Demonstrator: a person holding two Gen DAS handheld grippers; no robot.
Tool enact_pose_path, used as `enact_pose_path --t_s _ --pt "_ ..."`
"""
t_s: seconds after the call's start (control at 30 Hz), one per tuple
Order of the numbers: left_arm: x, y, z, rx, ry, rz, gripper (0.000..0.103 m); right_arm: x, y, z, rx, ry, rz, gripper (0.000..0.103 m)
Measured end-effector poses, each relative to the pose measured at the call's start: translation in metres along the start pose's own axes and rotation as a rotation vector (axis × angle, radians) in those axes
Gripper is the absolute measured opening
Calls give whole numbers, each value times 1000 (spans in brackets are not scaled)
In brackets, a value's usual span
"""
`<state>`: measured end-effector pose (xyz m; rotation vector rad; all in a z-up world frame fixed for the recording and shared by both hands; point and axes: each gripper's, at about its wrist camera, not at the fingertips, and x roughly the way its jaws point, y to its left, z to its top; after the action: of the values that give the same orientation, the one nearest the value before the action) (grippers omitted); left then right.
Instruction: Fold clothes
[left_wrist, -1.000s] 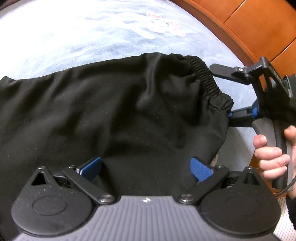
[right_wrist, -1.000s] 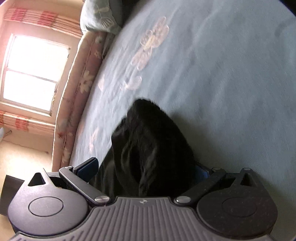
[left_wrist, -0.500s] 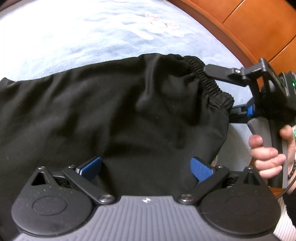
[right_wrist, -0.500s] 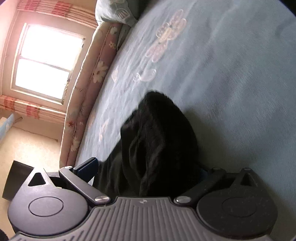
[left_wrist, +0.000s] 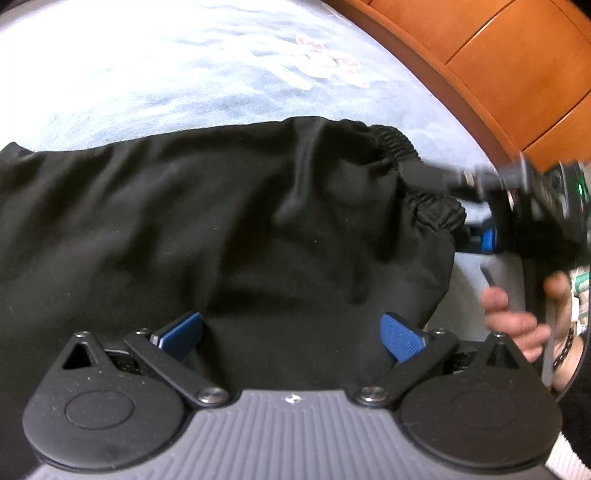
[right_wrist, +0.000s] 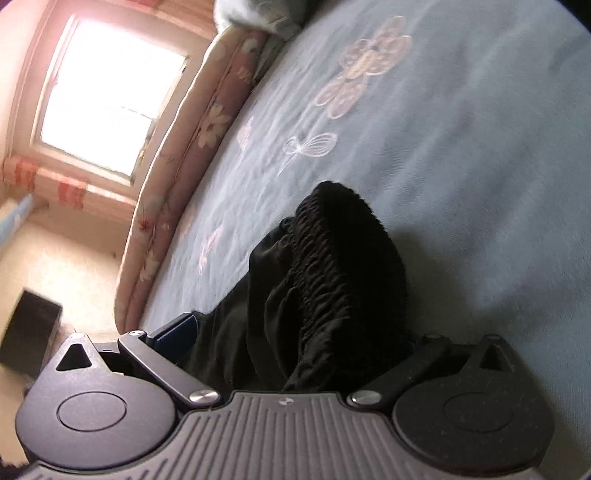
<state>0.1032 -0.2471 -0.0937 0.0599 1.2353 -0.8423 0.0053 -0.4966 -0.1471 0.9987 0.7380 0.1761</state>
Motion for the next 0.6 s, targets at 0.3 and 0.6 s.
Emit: enact_pose_path --t_s 0.3,0.6 --pt "-4 12 -2 -38 -17 -53 102 -14 -11 -5 -46 31 21 85" --pt "-5 10 -5 -6 -18 -54 102 -11 -12 -1 -13 57 -9 84"
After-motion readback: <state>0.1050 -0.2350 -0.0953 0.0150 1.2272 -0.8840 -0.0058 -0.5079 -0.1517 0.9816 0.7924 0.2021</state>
